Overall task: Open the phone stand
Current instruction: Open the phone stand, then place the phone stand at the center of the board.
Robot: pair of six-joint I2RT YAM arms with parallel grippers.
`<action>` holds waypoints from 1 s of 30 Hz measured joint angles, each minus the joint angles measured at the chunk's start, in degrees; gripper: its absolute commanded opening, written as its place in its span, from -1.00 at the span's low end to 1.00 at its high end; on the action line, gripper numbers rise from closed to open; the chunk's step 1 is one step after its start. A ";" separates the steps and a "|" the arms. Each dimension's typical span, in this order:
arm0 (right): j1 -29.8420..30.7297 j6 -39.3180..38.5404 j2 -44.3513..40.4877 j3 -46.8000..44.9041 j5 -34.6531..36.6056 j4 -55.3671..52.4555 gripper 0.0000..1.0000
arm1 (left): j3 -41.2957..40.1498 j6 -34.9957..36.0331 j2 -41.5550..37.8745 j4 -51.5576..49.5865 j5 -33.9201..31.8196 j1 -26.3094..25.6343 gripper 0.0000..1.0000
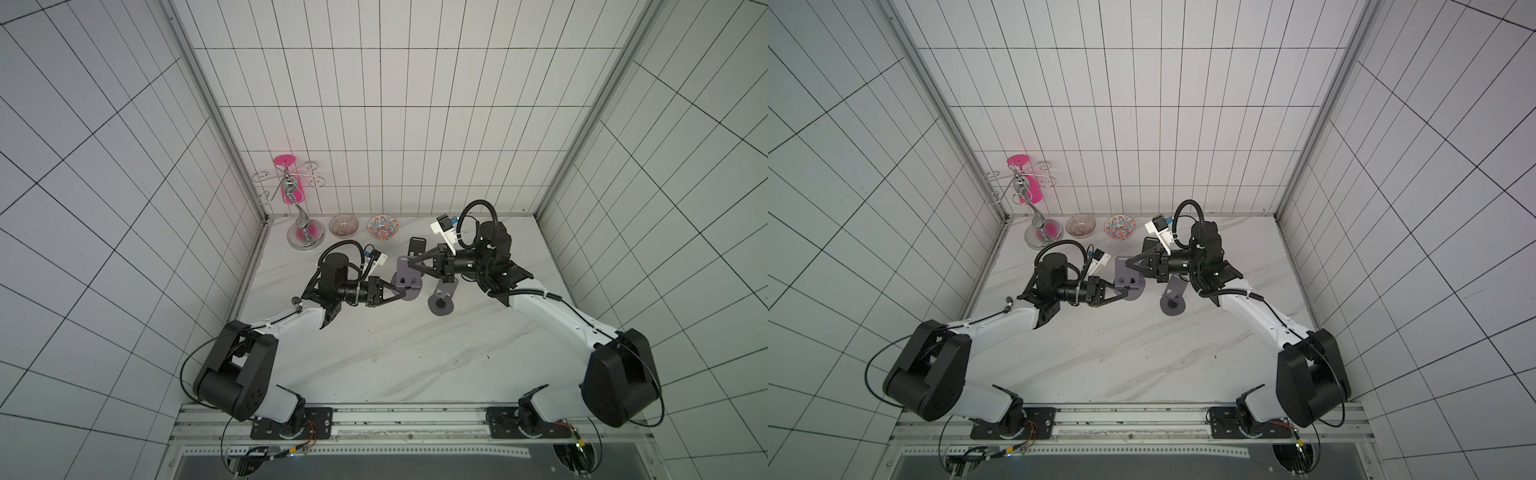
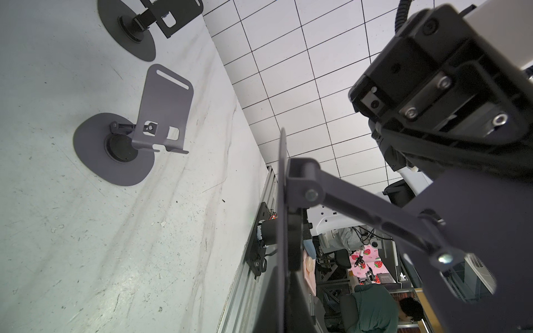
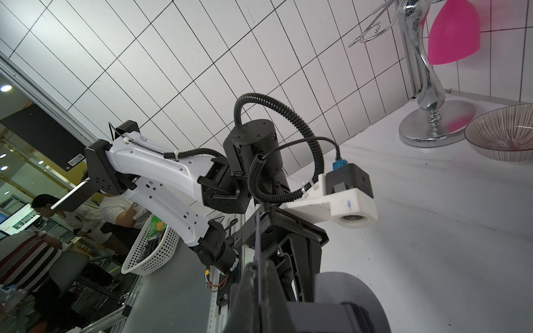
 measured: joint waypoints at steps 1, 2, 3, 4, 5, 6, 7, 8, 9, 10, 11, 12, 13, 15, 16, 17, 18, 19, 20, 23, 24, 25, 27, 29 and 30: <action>0.00 -0.02 0.00 0.00 -0.02 0.02 -1.00 | 0.04 -0.02 0.00 0.00 0.02 0.00 -1.00; 0.00 -0.02 0.00 0.00 -0.04 0.04 -1.00 | 0.09 -0.04 0.04 0.00 0.04 0.04 -1.00; 0.00 -0.02 -0.07 0.00 -0.02 0.04 -1.00 | 0.22 -0.13 0.11 0.02 0.13 0.13 -1.00; 0.00 -0.02 -0.17 0.00 0.04 0.04 -1.00 | 0.39 -0.28 0.22 0.04 0.33 0.31 -1.00; 0.00 -0.04 -0.35 -0.02 0.15 0.07 -1.00 | 0.59 -0.44 0.35 0.11 0.52 0.52 -1.00; 0.02 -0.07 -0.61 -0.11 0.39 0.22 -1.00 | 0.87 -0.66 0.46 0.24 0.79 0.70 -1.00; 0.02 -0.07 -0.94 -0.13 0.66 0.39 -1.00 | 1.22 -0.90 0.57 0.33 1.09 0.92 -1.00; 0.02 -0.04 -1.22 -0.24 0.90 0.76 -1.00 | 1.55 -1.16 0.63 0.59 1.42 1.16 -1.00; 0.02 0.02 -1.57 -0.52 1.22 1.40 -1.00 | 1.84 -1.57 0.72 1.05 1.75 1.40 -1.00; 0.02 0.33 -1.79 -0.76 1.40 2.21 -1.00 | 1.99 -2.08 0.79 1.66 2.10 1.68 -0.96; 0.02 0.76 -1.86 -1.01 1.44 3.23 -1.00 | 2.10 -2.73 0.85 2.36 2.45 2.01 -0.88; 0.02 1.51 -1.86 -1.36 1.51 4.68 -1.00 | 2.12 -3.52 0.96 3.21 2.75 2.45 -0.84; 0.02 2.38 -1.84 -1.79 1.64 6.01 -1.00 | 2.12 -4.28 1.05 3.89 2.95 2.93 -0.77; -0.22 3.82 -1.84 -2.58 1.81 9.33 -1.00 | 1.77 -6.47 1.29 4.37 3.28 4.61 -0.52; -0.48 4.46 -1.84 -2.71 2.08 10.75 -1.00 | 1.51 -7.17 1.33 4.39 3.52 5.49 -0.44; -0.94 5.01 -1.70 -2.95 2.29 12.50 -1.00 | 1.27 -8.24 1.36 3.96 3.48 6.36 -0.36; -1.33 5.66 -1.70 -2.97 2.19 14.27 -1.00 | 0.81 -9.18 1.36 3.41 3.19 7.28 -0.28; -1.57 6.12 -1.70 -3.02 2.16 15.80 -1.00 | 0.33 -9.77 1.38 2.75 2.80 7.98 -0.23; -1.88 6.51 -1.70 -3.02 2.08 17.33 -1.00 | -0.22 -10.51 1.29 2.10 2.54 8.79 -0.22; -1.97 7.10 -1.46 -3.04 1.75 19.17 -1.00 | -1.40 -12.11 -0.20 -0.66 1.73 10.69 -0.21; -1.97 7.32 -1.09 -3.02 1.42 19.56 -1.00 | -1.68 -12.28 -1.46 -2.10 1.53 11.37 -0.21; -1.97 7.69 -0.61 -3.02 1.16 20.02 -1.00 | -1.81 -12.26 -2.91 -3.61 1.40 12.13 -0.21; -1.75 8.83 1.42 -3.04 0.33 21.57 -1.00 | -1.84 -11.45 -7.06 -7.54 1.11 14.43 -0.21; -1.27 9.79 4.11 -3.02 -0.17 22.69 -1.00 | -1.38 -9.49 -10.99 -12.24 0.76 16.65 -0.21; -0.87 9.92 5.64 -3.04 -0.42 22.75 -1.00 | -0.81 -8.26 -12.61 -14.99 0.44 17.53 -0.21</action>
